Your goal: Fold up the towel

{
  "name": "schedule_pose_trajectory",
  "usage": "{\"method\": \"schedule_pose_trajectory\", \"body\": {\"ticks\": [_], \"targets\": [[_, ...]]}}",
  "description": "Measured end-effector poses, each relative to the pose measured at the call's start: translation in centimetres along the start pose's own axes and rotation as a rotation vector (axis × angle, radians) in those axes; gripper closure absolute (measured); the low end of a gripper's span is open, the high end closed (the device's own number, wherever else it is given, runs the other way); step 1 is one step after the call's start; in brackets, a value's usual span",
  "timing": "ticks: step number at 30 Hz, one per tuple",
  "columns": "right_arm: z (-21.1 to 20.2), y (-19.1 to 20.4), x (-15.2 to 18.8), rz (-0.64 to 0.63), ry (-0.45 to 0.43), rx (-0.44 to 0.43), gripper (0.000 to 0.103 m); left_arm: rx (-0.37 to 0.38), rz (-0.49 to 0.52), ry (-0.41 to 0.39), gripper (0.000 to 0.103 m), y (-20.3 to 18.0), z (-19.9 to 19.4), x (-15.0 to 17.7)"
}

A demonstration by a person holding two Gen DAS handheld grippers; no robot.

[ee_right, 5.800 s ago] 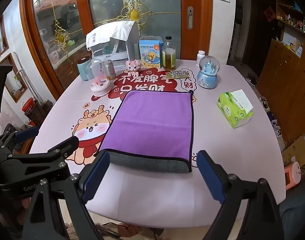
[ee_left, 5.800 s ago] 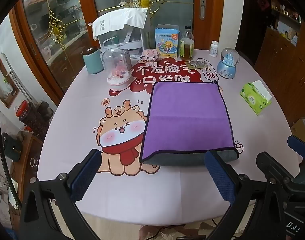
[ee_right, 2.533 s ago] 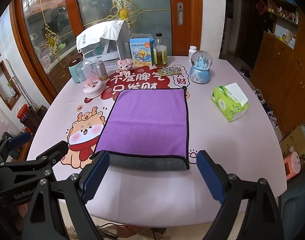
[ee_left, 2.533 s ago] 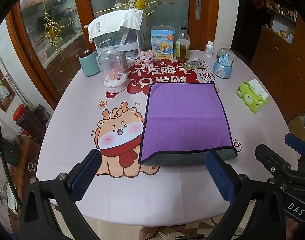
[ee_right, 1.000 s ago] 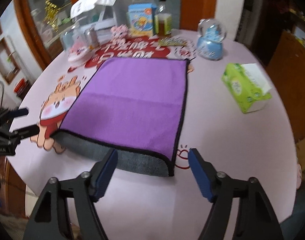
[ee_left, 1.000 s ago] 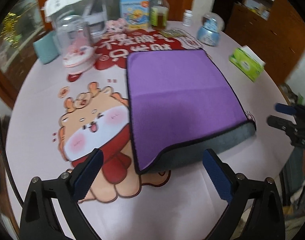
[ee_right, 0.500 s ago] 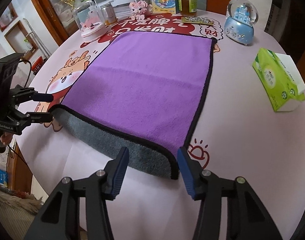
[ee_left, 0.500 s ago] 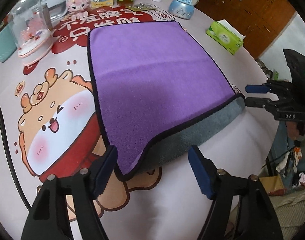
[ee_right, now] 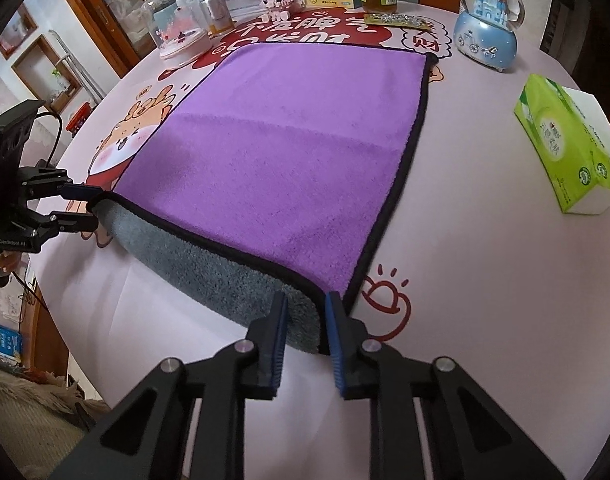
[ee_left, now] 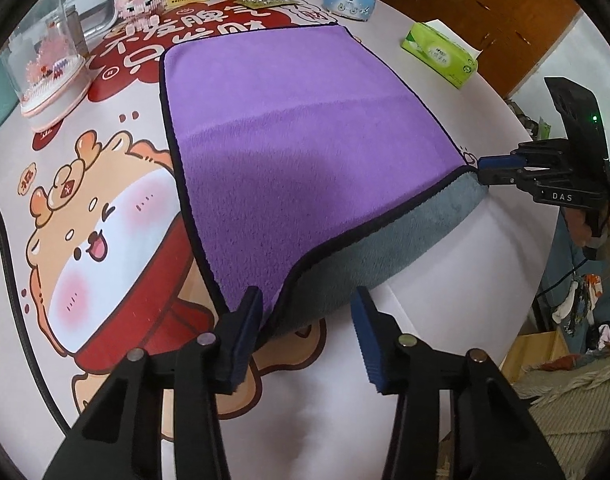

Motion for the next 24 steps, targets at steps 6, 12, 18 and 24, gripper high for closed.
{"method": "schedule_pose_trajectory", "body": {"ticks": [6, 12, 18, 24], "targets": [[0.1, -0.5, -0.2, -0.025, 0.004, 0.012, 0.084, 0.016, -0.034, 0.015, 0.059, 0.8, 0.2, 0.1], [0.7, -0.4, -0.2, -0.031, 0.018, -0.098, 0.084, 0.067, -0.028, 0.03, 0.059, 0.5, 0.2, 0.3], [1.4, -0.3, 0.0, -0.045, 0.037, -0.156, 0.084, 0.052, -0.026, 0.039, 0.065, 0.5, 0.6, 0.2], [1.1, -0.1, 0.2, -0.071, 0.025, -0.151, 0.095, -0.037, -0.024, 0.019, 0.09, 1.3, 0.6, 0.1]]}}
Point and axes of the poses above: each gripper's, at about its wrist camera, not at the fingertips, and z roughly the way its jaws point, y to its left, x to its underside, the point moved 8 cm from there along z, roughly the way its jaws point, and after that the axes turned 7 degrees about -z, right-handed, at the moved point
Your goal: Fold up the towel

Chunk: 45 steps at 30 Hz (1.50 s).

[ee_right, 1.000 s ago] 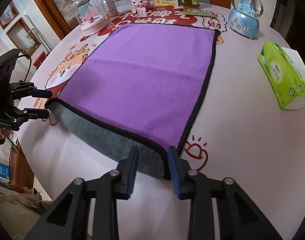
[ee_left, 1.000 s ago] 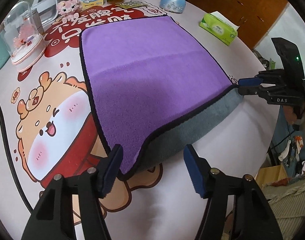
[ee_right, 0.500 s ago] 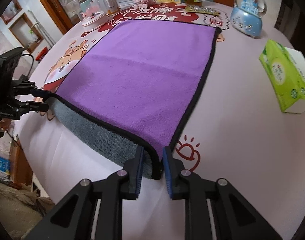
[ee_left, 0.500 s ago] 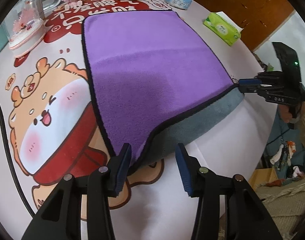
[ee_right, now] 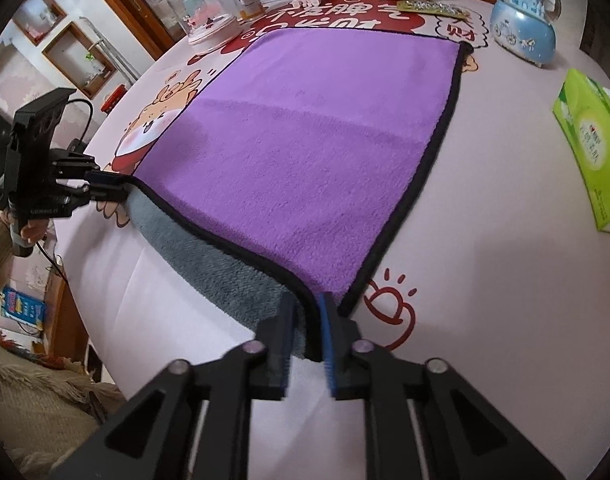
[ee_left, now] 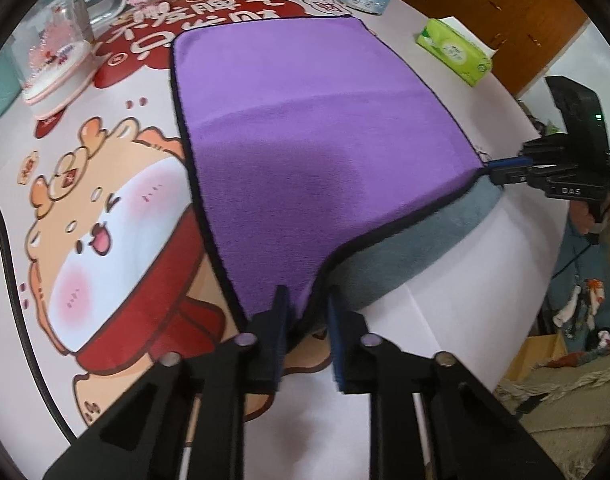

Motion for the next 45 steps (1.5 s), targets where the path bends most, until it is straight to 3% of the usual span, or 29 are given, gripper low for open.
{"method": "schedule_pose_trajectory", "body": {"ticks": [10, 18, 24, 32, 39, 45], "targets": [[-1.8, 1.0, 0.0, -0.059, -0.067, 0.053, 0.099, -0.177, 0.021, -0.047, 0.095, -1.0, -0.6, 0.3], [-4.8, 1.9, -1.7, -0.105, -0.157, 0.147, 0.099, -0.258, -0.006, -0.129, 0.096, -0.9, -3.1, -1.3], [-6.8, 0.6, -5.7, -0.099, -0.231, 0.247, 0.099, -0.325, -0.019, -0.19, 0.096, 0.7, -5.0, -6.1], [-7.3, -4.5, -14.4, 0.007, -0.284, 0.398, 0.099, -0.399, -0.065, -0.265, 0.097, 3.9, -4.8, -16.8], [-3.8, -10.4, -20.8, 0.108, -0.274, 0.463, 0.099, -0.448, -0.094, -0.246, 0.097, 7.2, -1.3, -23.8], [0.8, -13.6, -21.9, 0.152, -0.202, 0.476, 0.099, -0.445, -0.134, -0.172, 0.096, 9.5, 3.8, -26.0]]}}
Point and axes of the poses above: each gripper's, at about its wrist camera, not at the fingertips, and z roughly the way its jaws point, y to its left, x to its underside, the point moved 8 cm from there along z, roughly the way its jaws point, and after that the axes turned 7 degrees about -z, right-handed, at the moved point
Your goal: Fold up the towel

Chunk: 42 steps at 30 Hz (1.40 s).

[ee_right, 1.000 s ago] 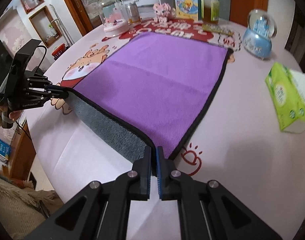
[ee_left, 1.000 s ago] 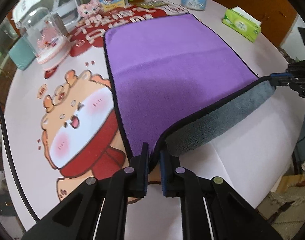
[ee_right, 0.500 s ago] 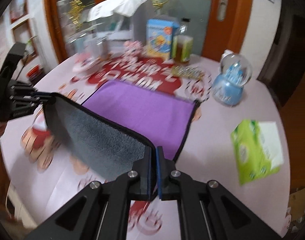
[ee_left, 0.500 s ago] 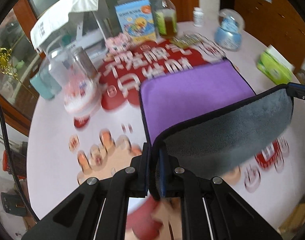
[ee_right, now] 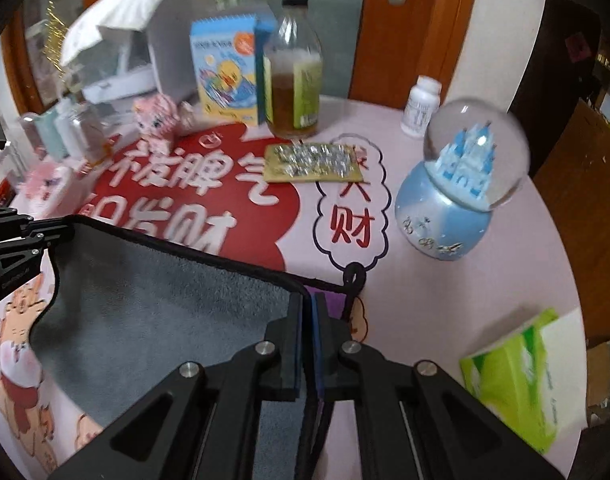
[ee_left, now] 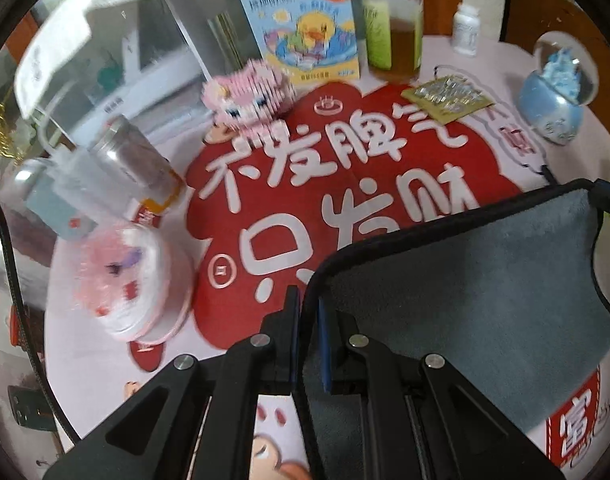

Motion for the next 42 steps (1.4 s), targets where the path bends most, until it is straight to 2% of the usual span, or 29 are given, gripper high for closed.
{"method": "schedule_pose_trajectory", "body": {"ticks": [3, 5, 6, 7, 8, 9, 10, 13, 19, 24, 28, 30, 42], "targets": [[1.6, -0.1, 0.4, 0.005, 0.03, -0.003, 0.098, 0.002, -0.004, 0.027, 0.094, -0.5, 1.8, 0.1], [2.3, -0.2, 0.7, 0.012, 0.048, -0.012, 0.096, -0.003, -0.011, 0.044, 0.08, -0.6, 2.5, 0.3], [2.5, -0.2, 0.6, 0.015, 0.049, -0.012, 0.092, -0.007, -0.019, 0.053, 0.062, -0.6, 2.8, 0.4], [2.7, -0.3, 0.7, 0.021, 0.053, -0.005, 0.083, -0.015, -0.032, 0.055, 0.053, -0.3, 3.0, 0.4], [2.8, -0.4, 0.6, 0.03, 0.053, -0.001, 0.076, -0.029, -0.049, 0.049, 0.039, 0.0, 3.0, 0.4], [2.7, -0.7, 0.6, 0.046, 0.046, 0.002, 0.061, -0.029, -0.071, 0.042, 0.029, 0.3, 2.9, 0.3], [2.5, -1.0, 0.5, 0.068, 0.033, 0.005, 0.054, -0.018, -0.088, 0.041, 0.025, 0.6, 2.8, 0.1], [1.7, -1.3, 0.4, 0.109, 0.011, 0.002, 0.054, -0.001, -0.139, 0.038, 0.021, 1.3, 2.3, -0.2], [-0.1, 0.5, -0.1, 0.086, 0.003, -0.024, 0.054, 0.014, -0.18, 0.021, 0.016, 1.7, 0.1, -0.1], [-2.1, 2.4, 0.0, 0.087, -0.006, -0.035, 0.054, 0.013, -0.204, 0.021, 0.015, 1.4, -2.6, 1.2], [-4.4, 4.2, 0.8, 0.115, -0.013, -0.076, 0.054, 0.034, -0.225, -0.002, 0.014, 0.8, -5.7, 2.5], [-5.4, 4.9, 1.2, 0.124, -0.019, -0.085, 0.054, 0.043, -0.237, -0.019, 0.0, 0.7, -7.5, 3.3], [-12.7, 7.3, 1.1, 0.138, -0.115, -0.079, 0.053, 0.027, -0.304, -0.106, 0.001, 1.8, -15.4, 5.8]]}}
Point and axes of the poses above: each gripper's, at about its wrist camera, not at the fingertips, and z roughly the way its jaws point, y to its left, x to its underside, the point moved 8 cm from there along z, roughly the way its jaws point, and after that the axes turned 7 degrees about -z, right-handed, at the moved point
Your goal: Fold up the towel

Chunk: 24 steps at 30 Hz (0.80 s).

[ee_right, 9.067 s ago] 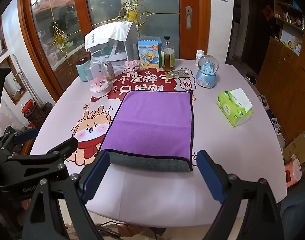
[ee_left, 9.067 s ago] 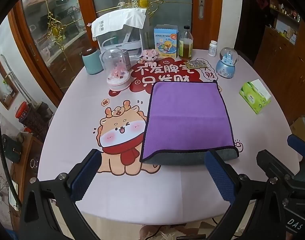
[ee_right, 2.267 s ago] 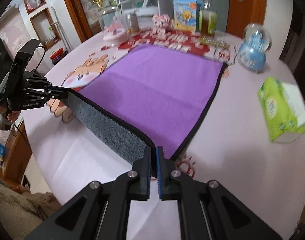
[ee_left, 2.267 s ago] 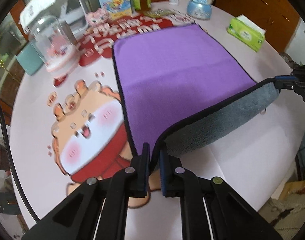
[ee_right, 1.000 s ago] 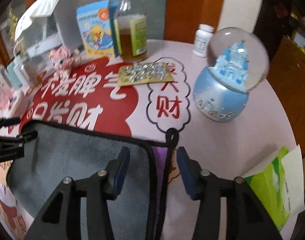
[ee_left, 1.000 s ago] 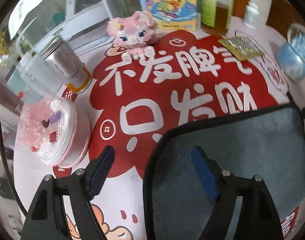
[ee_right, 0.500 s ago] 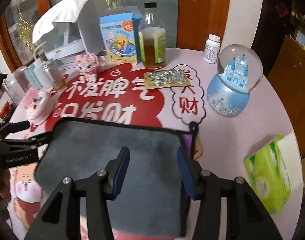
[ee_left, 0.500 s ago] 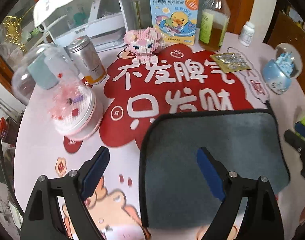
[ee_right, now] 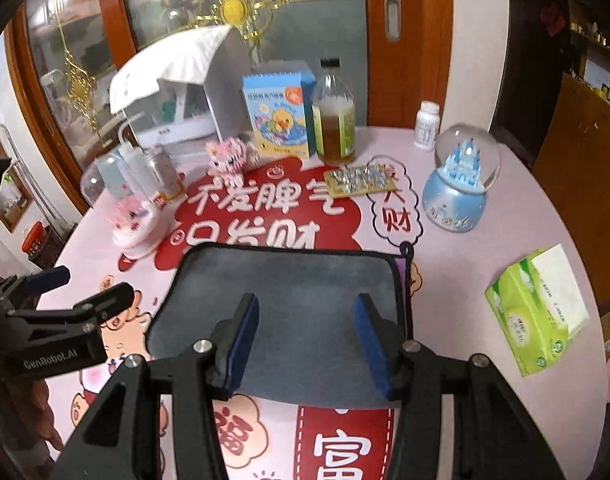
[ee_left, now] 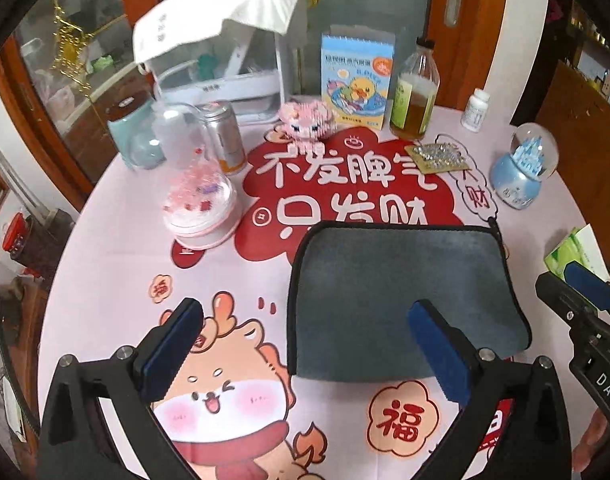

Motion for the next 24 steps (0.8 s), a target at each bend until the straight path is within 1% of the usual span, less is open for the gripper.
{"method": "schedule_pose_trajectory", "body": {"ticks": [6, 11, 12, 14, 22, 24], "targets": [[-4.9, 1.4, 0.2, 0.002, -0.036, 0.011, 0.051, 0.009, -0.005, -0.056, 0.001, 0.2, -5.6, 1.0], [-9.2, 2.4, 2.1, 0.003, -0.04, 0.01, 0.05, 0.018, 0.007, -0.094, 0.001, 0.3, -10.7, 3.5], [-10.2, 2.6, 2.7, 0.003, -0.04, 0.007, 0.048, 0.016, 0.011, -0.106, 0.001, 0.3, -11.8, 4.1], [-11.3, 2.8, 3.5, 0.004, -0.043, 0.0, 0.045, 0.01, 0.015, -0.118, 0.001, 0.3, -13.3, 5.0], [-15.7, 4.0, 6.4, -0.023, -0.056, -0.015, 0.044, 0.01, 0.005, -0.159, 0.001, 0.1, -18.8, 9.2], [-16.7, 4.3, 7.1, -0.032, -0.062, -0.026, 0.04, 0.007, 0.003, -0.162, 0.001, 0.2, -19.7, 10.0]]}}
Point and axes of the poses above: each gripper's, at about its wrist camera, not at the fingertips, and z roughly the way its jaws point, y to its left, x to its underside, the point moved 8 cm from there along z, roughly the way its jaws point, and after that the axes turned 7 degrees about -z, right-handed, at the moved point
